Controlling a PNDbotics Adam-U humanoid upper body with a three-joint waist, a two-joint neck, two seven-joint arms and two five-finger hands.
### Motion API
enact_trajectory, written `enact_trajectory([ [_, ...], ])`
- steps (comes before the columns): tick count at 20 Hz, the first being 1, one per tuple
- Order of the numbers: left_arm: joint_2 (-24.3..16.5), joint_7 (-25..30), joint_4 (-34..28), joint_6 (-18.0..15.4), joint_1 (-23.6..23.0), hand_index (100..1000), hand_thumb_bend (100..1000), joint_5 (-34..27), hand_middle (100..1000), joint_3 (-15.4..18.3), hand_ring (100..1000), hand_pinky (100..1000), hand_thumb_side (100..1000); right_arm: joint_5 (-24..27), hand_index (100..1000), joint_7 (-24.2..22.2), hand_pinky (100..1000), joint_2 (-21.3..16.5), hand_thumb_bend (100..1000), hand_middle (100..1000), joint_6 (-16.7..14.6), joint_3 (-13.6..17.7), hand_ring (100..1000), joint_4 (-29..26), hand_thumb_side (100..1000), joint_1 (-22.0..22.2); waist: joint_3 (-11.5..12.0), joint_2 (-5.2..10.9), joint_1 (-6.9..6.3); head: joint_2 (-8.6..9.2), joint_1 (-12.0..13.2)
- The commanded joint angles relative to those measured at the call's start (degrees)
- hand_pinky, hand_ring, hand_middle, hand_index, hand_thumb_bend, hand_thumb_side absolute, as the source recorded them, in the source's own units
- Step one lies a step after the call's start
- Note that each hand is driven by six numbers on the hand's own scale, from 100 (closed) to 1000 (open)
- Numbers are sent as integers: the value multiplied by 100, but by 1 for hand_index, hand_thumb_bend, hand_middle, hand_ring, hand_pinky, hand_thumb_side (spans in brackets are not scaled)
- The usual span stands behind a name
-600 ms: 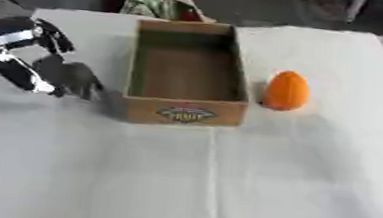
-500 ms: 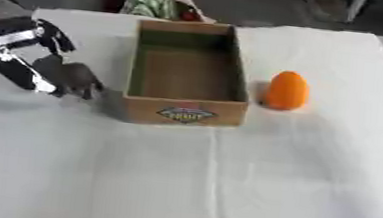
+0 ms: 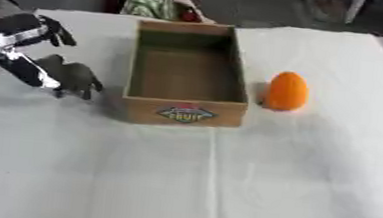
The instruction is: Pick up objects on the table and place them in the box.
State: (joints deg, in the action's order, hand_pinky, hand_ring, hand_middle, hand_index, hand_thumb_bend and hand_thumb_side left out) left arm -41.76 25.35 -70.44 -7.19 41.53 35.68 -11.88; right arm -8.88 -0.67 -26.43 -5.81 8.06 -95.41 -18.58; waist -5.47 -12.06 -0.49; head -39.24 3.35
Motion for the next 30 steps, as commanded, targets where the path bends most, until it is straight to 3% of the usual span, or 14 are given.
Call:
enact_trajectory([
  [1,8,-17,226,-128,186,800,598,130,716,33,745,823,174,42,627,-10,759,-104,100,618,-10,25,799,-30,100,-46,-16,100,14,7,1],
  [8,220,152,708,-340,282,793,567,196,688,69,709,798,146,47,626,-10,759,-88,100,618,-10,25,799,-31,100,-51,-42,84,14,11,14],
  [13,309,208,902,-382,304,779,496,256,646,91,657,770,109,49,626,-11,760,-79,100,618,-10,25,799,-29,100,-51,-49,80,24,27,13],
  [18,329,186,954,-402,309,779,496,296,646,95,657,770,109,50,626,-11,760,-77,100,618,-10,26,799,-28,100,-51,-49,78,26,32,13],
  [19,320,172,950,-392,315,652,100,304,413,111,401,615,100,50,626,-10,760,-77,100,618,-10,27,799,-27,100,-50,-45,80,28,29,9],
  [26,104,153,414,-148,335,513,100,18,276,237,271,562,100,43,626,-7,760,-93,100,618,-8,32,800,-20,100,-43,-18,97,26,-1,-9],
  [30,10,326,108,-52,329,513,100,-149,276,259,271,562,100,42,626,-5,760,-97,100,618,-9,32,800,-18,100,-41,-16,100,26,-8,-14],
])
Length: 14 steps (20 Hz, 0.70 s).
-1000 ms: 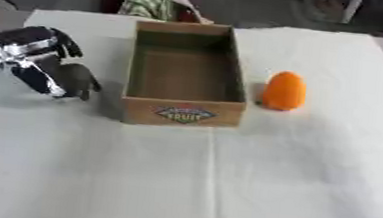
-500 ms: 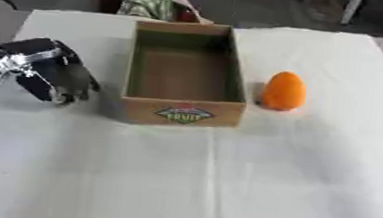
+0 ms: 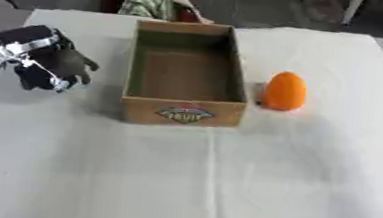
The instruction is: Pick up objects on the table and place them in the box.
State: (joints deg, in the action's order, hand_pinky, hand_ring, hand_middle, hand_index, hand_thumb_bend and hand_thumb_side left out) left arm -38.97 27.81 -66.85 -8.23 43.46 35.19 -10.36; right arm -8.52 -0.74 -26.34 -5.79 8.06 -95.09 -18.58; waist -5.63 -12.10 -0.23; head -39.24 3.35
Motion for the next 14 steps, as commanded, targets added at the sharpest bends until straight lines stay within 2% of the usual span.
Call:
enact_trajectory([
  [1,-276,101,-280,75,133,513,100,-117,276,107,271,562,100,7,626,1,760,-107,100,618,-11,32,800,-50,100,-41,0,104,0,-9,-14],
  [3,-282,124,-314,103,129,513,100,-134,276,108,271,562,100,7,626,1,760,-107,100,618,-11,32,800,-50,100,-41,0,104,0,-9,-14],
  [4,-295,95,-378,75,184,473,100,-167,230,117,222,548,100,6,626,-6,760,-107,100,619,-13,23,800,-48,100,-38,-11,129,-2,-19,-13],
  [8,-305,89,-630,36,534,473,100,-160,229,127,219,553,100,7,626,-18,760,-118,100,619,-16,14,800,-37,100,-28,-15,170,-1,-35,-29],
  [14,33,11,-455,16,991,475,100,101,230,95,214,557,100,25,626,-80,760,-90,100,618,-32,-47,800,-36,100,-52,-86,188,1,-32,37],
])
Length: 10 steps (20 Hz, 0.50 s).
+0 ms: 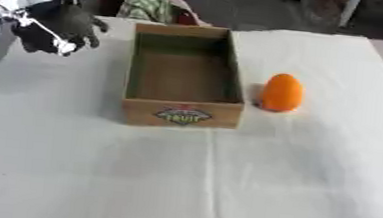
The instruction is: Pick up objects on the table and place them in the box.
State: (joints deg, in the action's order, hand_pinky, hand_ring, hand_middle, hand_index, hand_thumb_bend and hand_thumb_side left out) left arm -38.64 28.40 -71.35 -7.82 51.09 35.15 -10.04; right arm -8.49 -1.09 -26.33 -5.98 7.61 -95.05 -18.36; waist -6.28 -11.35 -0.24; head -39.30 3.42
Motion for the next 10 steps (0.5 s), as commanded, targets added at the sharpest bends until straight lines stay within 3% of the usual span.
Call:
enact_trajectory([
  [1,87,-57,42,-43,315,477,100,164,230,42,215,557,100,25,626,-62,760,-82,100,618,-16,-19,800,-40,100,-84,-46,113,2,-23,49],
  [10,1011,-237,586,-215,836,494,100,864,235,-84,223,562,100,83,625,-331,761,57,100,613,-76,-261,800,-46,100,-221,-346,75,47,55,257],
])
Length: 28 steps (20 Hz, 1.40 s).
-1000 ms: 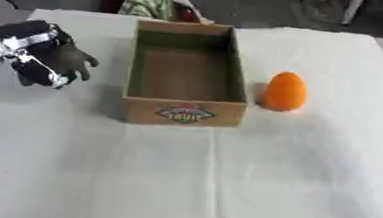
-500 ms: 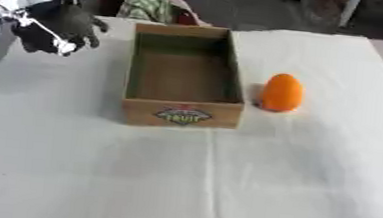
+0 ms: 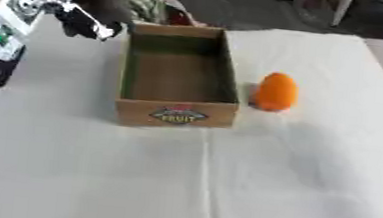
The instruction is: Pick up objects on the table and place them in the box.
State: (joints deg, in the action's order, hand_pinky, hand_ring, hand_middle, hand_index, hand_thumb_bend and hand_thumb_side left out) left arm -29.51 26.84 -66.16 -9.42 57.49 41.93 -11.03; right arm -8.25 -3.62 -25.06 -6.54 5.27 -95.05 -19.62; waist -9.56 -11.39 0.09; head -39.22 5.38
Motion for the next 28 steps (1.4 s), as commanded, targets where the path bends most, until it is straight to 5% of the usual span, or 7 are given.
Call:
enact_trajectory([
  [1,196,-117,138,-74,214,493,100,271,234,7,222,561,100,67,625,-115,761,-51,100,613,-29,-61,800,-49,100,-113,-48,72,12,57,86],
  [11,834,-253,593,-308,105,519,138,462,269,-189,269,587,100,155,623,-586,762,141,100,609,-106,-411,801,-28,100,-241,-244,6,-3,133,153],
  [15,908,42,734,-350,-18,596,334,399,392,-268,411,633,100,179,622,-694,761,192,100,608,-127,-449,801,-23,101,-244,-251,-1,-17,138,156],
  [22,905,364,738,-350,-43,596,334,333,392,-253,411,633,100,190,622,-717,761,196,100,608,-130,-446,801,-23,101,-244,-251,-1,-20,140,157],
  [23,871,349,736,-328,-71,736,897,308,632,-221,612,747,506,188,621,-704,761,191,100,607,-127,-426,800,-20,102,-236,-232,-9,-20,153,129],
  [25,793,272,666,-263,-107,749,1000,199,674,-147,643,778,652,181,621,-681,761,183,100,607,-125,-397,800,-17,103,-221,-204,-16,-21,166,96],
  [28,690,83,520,-162,-137,793,1000,36,744,-129,715,841,766,173,621,-671,761,177,100,607,-128,-385,800,-13,103,-213,-179,-19,-22,180,67],
])
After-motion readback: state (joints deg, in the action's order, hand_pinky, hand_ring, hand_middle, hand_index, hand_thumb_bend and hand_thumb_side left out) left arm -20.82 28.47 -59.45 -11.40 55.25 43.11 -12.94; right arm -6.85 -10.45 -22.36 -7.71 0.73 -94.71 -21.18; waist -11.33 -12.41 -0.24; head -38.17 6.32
